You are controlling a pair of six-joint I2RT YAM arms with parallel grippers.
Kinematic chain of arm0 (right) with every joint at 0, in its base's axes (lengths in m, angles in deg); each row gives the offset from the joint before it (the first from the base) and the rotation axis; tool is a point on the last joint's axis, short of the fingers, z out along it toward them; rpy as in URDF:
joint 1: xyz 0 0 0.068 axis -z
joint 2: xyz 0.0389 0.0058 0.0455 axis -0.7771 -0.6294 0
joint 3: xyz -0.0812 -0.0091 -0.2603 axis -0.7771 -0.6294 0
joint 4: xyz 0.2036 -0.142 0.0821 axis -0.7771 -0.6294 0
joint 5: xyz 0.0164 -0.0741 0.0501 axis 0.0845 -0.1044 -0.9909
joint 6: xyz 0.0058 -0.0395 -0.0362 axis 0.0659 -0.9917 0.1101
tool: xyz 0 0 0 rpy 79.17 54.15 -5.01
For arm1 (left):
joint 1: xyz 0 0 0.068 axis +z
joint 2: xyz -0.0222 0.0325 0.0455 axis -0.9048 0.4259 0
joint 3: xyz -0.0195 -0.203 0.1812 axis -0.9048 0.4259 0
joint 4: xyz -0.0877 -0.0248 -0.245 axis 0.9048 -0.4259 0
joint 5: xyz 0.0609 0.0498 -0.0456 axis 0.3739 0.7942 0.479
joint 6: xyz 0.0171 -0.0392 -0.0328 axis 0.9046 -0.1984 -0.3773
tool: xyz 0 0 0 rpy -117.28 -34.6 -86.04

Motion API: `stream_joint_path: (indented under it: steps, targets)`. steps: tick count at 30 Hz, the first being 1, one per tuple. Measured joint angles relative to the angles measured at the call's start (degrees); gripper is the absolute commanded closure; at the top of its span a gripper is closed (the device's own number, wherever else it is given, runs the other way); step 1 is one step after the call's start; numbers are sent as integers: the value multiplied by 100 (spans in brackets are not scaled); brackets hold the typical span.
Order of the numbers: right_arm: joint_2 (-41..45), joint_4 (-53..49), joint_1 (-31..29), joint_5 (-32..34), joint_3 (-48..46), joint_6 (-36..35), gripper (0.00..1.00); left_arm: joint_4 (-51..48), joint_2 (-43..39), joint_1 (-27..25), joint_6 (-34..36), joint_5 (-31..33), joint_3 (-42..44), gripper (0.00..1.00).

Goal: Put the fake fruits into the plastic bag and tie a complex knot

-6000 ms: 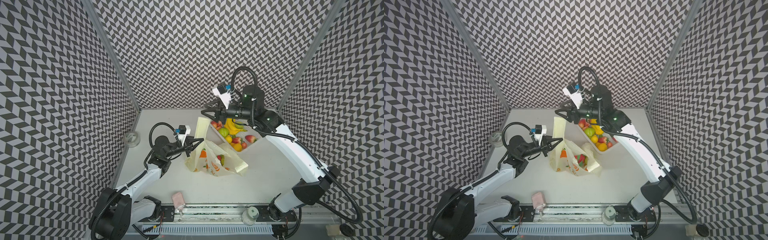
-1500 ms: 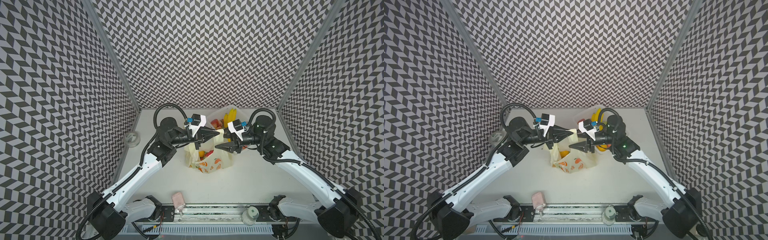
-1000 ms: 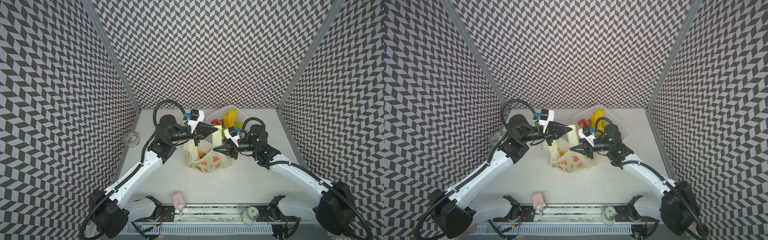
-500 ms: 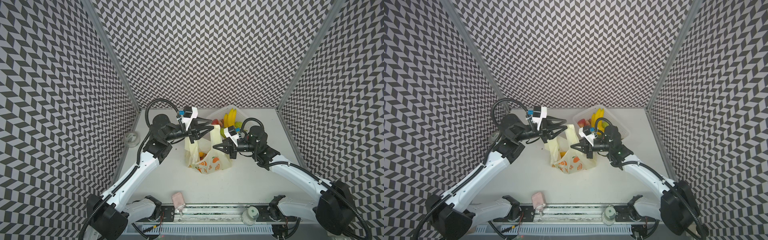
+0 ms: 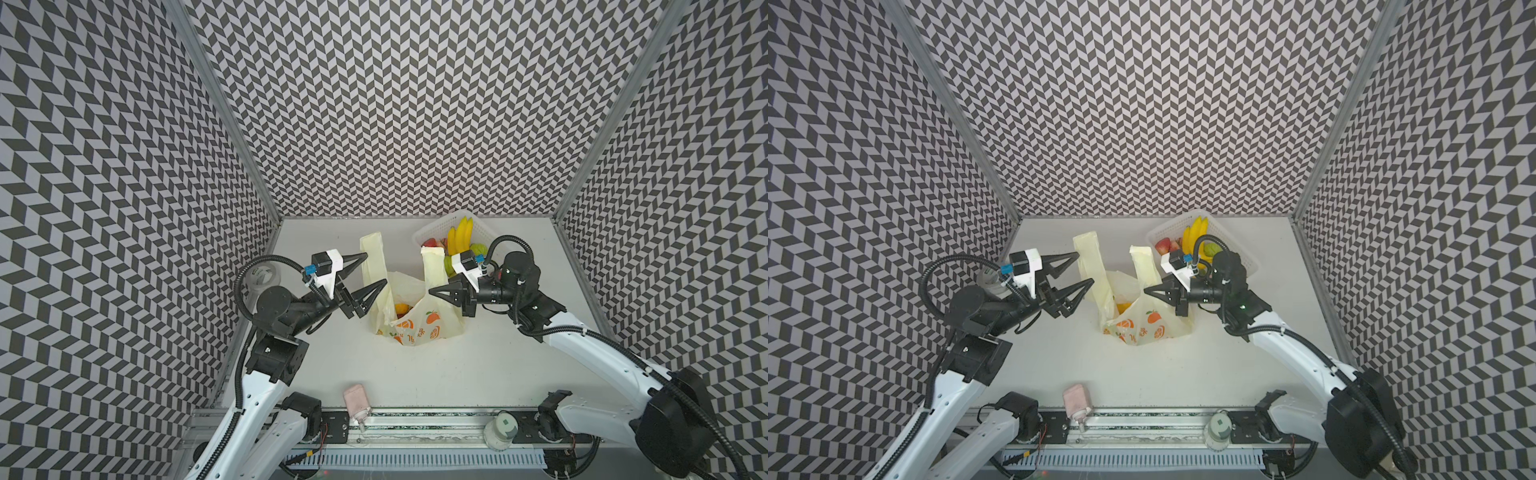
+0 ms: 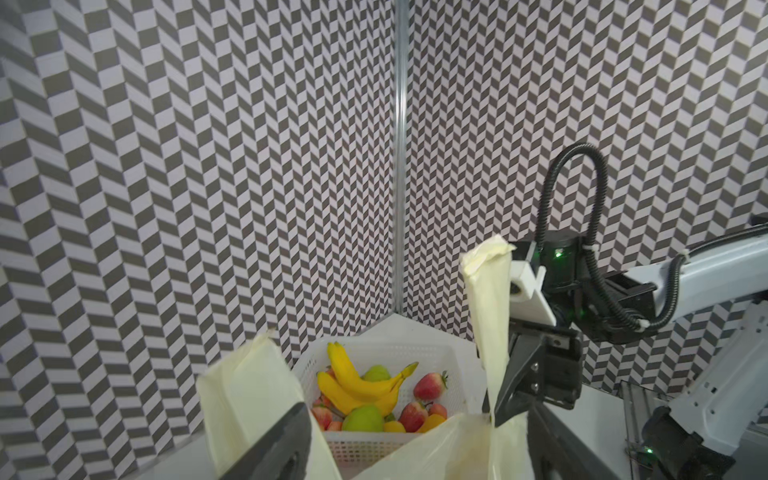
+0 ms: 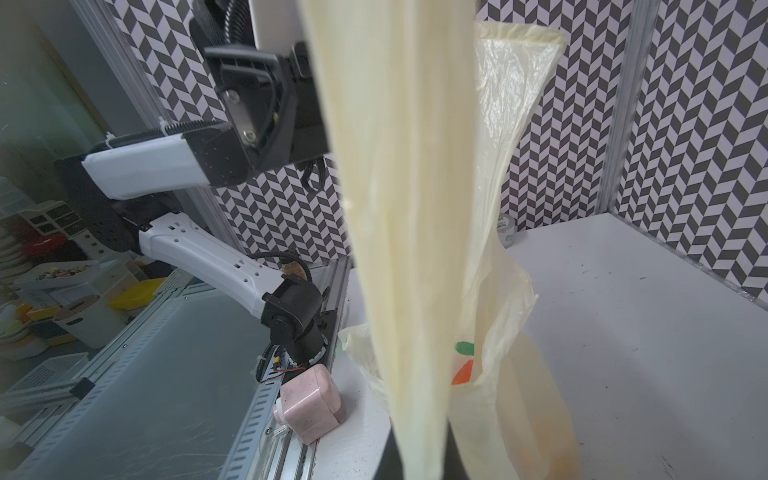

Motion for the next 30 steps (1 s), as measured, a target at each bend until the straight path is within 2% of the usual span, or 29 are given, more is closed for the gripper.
stream_joint_path:
  steps: [7,13,24,30]
  targets:
    - [107,-9,0,61,-48,4,100,50,7,85,-245,623,704,9]
    - [144,-2,0,70,-98,13,100,481,48,116,-514,903,1226,6]
    - [173,-7,0,125,-103,9,100,739,-415,319,-627,1016,1379,6]
    - [175,-4,0,129,-103,13,100,1161,55,442,-846,820,1414,10]
